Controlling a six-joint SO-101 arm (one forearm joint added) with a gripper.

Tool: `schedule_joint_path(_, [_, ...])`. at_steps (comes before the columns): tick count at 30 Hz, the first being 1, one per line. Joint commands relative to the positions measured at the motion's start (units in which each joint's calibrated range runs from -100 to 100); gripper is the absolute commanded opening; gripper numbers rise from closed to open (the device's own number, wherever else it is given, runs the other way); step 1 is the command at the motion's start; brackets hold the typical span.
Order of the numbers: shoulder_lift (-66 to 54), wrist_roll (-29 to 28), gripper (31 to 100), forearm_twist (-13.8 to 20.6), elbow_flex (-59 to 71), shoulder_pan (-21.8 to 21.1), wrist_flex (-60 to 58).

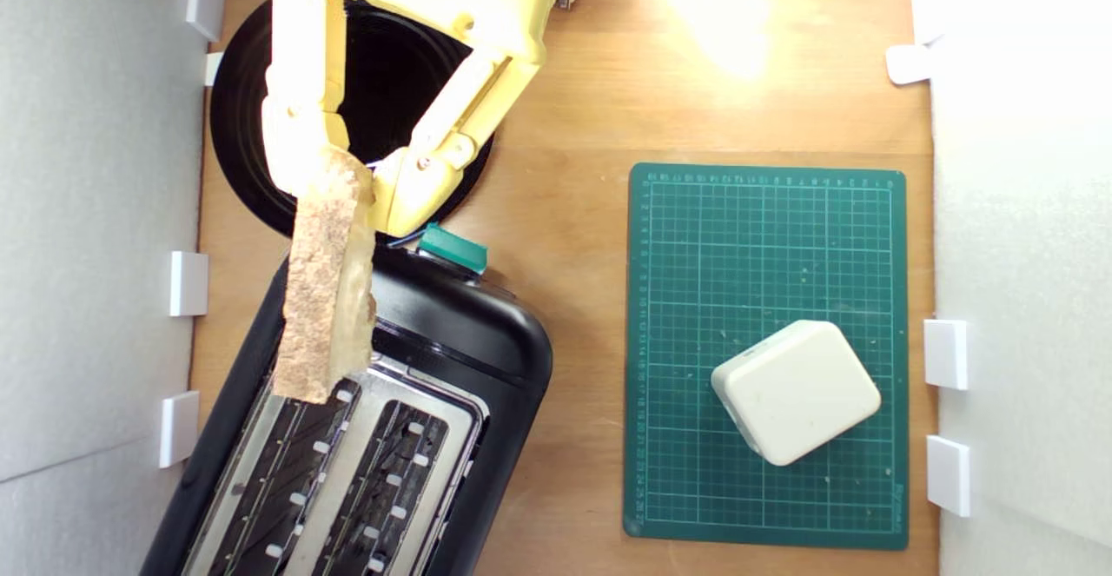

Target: Pick bread and place in toaster

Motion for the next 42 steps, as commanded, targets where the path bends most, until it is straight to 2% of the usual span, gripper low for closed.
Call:
schedule_joint_path(1, [1.3, -3.3, 55.6, 4.2, -3.3, -0.2, 0.2])
schedule_joint_path(6, [2.8, -4.2, 55.6, 5.6, -3.3, -0.3, 0.1])
schedule_joint_path(15, [5.8, -7.1, 55.6, 5.6, -3.5, -0.5, -0.5])
schedule_joint_path(26, [8.0, -7.6, 55.6, 5.0, -6.2, -0.5, -0.5])
schedule_joint_path(31, [8.5, -9.0, 55.6, 5.6, -6.2, -0.2, -4.5])
schedule_joint_path(42, [10.6, -7.8, 55.6, 5.7, -6.0, 0.4, -5.0])
